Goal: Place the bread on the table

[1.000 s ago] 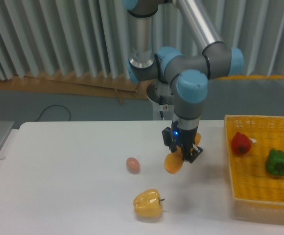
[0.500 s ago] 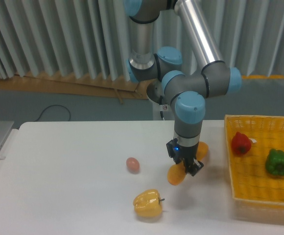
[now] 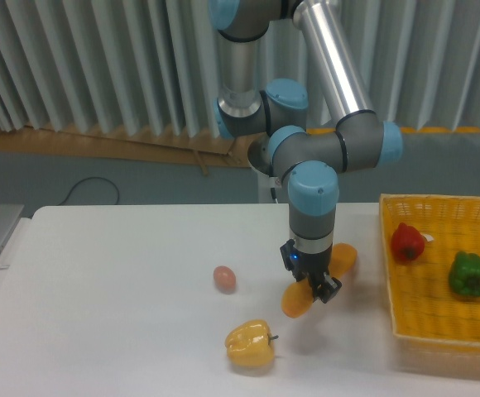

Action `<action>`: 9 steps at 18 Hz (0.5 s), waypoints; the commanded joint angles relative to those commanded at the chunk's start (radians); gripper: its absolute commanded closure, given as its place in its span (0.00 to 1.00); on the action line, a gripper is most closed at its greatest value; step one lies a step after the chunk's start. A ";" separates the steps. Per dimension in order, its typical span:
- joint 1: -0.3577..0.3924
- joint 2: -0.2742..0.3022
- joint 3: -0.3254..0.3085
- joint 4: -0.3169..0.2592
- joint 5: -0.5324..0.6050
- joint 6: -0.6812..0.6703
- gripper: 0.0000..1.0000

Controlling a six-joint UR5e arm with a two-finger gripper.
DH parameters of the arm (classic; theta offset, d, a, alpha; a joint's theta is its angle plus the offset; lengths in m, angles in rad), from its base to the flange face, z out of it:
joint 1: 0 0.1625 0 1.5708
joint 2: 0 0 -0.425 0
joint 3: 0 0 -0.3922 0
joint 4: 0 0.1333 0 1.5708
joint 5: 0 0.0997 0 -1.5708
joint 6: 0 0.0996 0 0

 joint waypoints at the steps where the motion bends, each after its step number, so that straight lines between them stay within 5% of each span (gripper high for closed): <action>1: 0.000 0.000 0.000 0.000 0.000 0.000 0.49; 5: 0.000 0.003 0.002 0.000 0.000 0.002 0.00; 9: 0.002 0.015 0.012 0.000 0.003 0.003 0.00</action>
